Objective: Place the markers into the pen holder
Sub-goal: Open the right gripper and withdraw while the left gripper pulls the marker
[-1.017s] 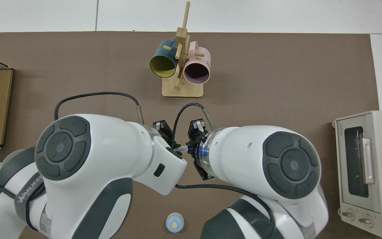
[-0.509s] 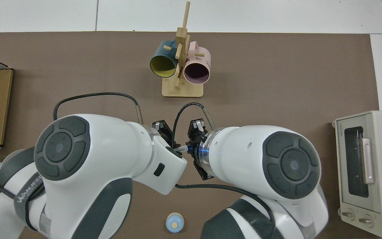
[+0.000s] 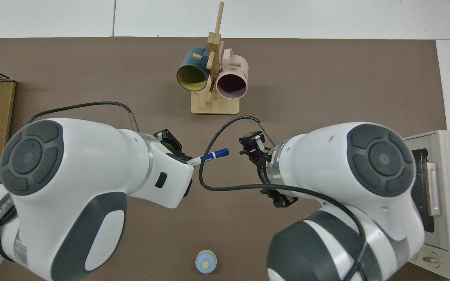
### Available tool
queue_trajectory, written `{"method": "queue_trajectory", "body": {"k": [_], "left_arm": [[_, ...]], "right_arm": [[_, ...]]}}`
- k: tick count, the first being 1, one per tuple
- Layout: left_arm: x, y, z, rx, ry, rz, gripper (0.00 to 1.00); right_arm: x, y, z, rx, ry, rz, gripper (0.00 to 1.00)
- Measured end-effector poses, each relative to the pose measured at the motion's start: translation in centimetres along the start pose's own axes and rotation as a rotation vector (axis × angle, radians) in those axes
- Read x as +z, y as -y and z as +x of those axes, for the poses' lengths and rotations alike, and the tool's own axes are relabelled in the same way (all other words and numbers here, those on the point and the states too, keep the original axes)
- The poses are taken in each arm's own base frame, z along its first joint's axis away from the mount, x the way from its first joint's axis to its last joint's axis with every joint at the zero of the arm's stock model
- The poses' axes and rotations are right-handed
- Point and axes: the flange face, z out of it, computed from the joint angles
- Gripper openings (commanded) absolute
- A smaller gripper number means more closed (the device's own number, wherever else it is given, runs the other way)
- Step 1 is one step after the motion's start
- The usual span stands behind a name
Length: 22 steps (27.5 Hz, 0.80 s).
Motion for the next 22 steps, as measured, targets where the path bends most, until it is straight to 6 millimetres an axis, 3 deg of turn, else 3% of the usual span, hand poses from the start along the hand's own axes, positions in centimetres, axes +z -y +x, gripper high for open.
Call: {"method": "queue_trajectory", "body": {"k": [14, 22], "left_arm": [[-1.7, 3.8, -5.9, -0.076, 0.135, 0.044, 0.0], [-3.0, 6.8, -10.4, -0.145, 0.215, 0.089, 0.0]], "right_arm": [[-1.9, -2.0, 6.4, -0.483, -0.064, -0.11, 1.0], [-3.0, -2.8, 12.1, -0.758, -0.092, -0.142, 1.0]]}}
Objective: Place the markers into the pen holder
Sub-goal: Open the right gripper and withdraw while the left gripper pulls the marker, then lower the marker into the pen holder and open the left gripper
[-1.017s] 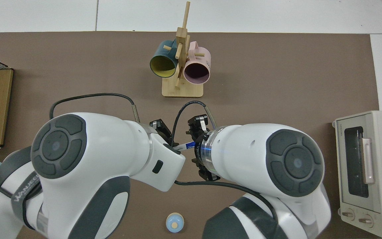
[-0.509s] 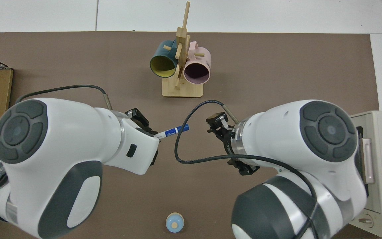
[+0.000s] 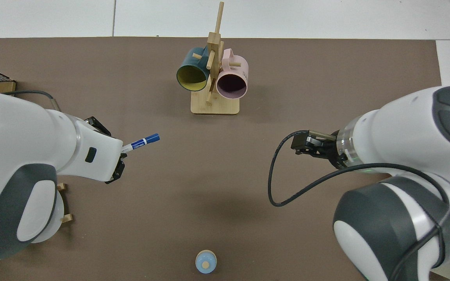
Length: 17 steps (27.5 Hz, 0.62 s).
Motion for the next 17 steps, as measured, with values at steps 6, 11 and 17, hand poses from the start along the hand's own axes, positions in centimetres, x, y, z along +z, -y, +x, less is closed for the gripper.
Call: {"method": "queue_trajectory", "body": {"k": [6, 11, 17], "left_arm": [[-0.5, 2.4, -3.0, -0.032, 0.077, 0.067, 0.0], [-1.5, 3.8, -4.9, 0.002, 0.13, 0.12, 0.0], [-3.5, 6.1, -8.0, -0.013, 0.149, 0.166, 0.0]], "right_arm": [[-0.3, -4.5, 2.9, -0.146, -0.009, -0.005, 1.0], [-1.4, -7.0, 4.3, -0.198, -0.027, -0.014, 1.0], [-3.6, -7.6, 4.2, -0.259, -0.02, -0.053, 1.0]]}}
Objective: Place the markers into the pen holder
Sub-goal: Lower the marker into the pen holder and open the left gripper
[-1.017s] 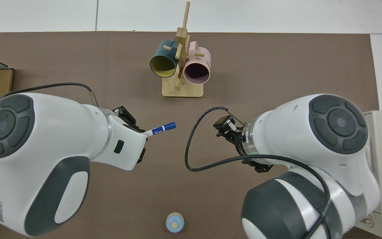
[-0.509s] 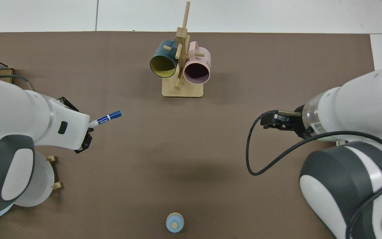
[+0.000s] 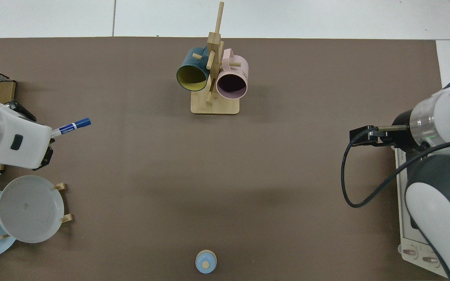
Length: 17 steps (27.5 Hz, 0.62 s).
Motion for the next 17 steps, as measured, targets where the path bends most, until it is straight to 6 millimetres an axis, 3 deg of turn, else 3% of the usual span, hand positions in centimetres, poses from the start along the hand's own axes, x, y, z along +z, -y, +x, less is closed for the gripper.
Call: {"method": "queue_trajectory", "body": {"k": [8, 17], "left_arm": [[-1.2, 1.7, -3.0, -0.013, 0.103, 0.059, 0.0], [-4.0, 3.4, -5.4, 0.044, 0.32, 0.2, 0.0]], "right_arm": [[-2.4, 0.5, 0.3, -0.018, 0.011, -0.015, 1.0], [-2.9, 0.6, 0.8, -0.023, 0.01, -0.023, 1.0]]}}
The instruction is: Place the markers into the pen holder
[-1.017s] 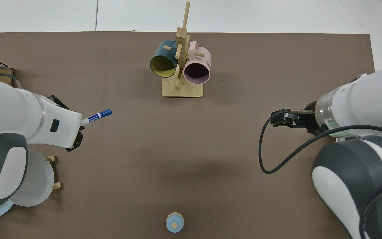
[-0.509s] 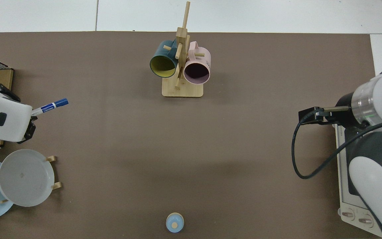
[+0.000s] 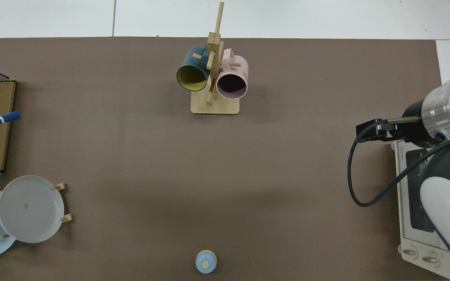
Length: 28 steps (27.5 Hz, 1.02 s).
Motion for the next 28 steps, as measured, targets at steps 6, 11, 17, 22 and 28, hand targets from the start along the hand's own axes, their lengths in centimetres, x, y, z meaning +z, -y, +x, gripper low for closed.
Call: {"method": "queue_trajectory", "body": {"k": [6, 11, 17, 22, 28], "left_arm": [[-0.7, 1.8, -2.2, 0.138, 0.149, 0.093, 0.0], [-0.6, 4.0, -4.9, 0.257, 0.252, 0.116, 0.0], [1.0, 6.9, -8.3, 0.322, 0.339, 0.12, 0.0], [2.2, 8.7, -11.3, 0.36, 0.414, 0.157, 0.0], [3.2, 9.5, -12.6, 0.449, 0.465, 0.153, 0.0]], "right_arm": [[0.0, 0.1, -0.2, -0.003, 0.011, -0.002, 1.0], [0.1, 0.0, -0.3, -0.001, 0.029, -0.005, 1.0], [0.0, 0.1, -0.3, -0.002, 0.028, -0.004, 1.0], [0.0, 0.0, -0.3, -0.002, 0.028, -0.004, 1.0], [0.0, 0.0, -0.3, -0.002, 0.028, -0.004, 1.0]]}}
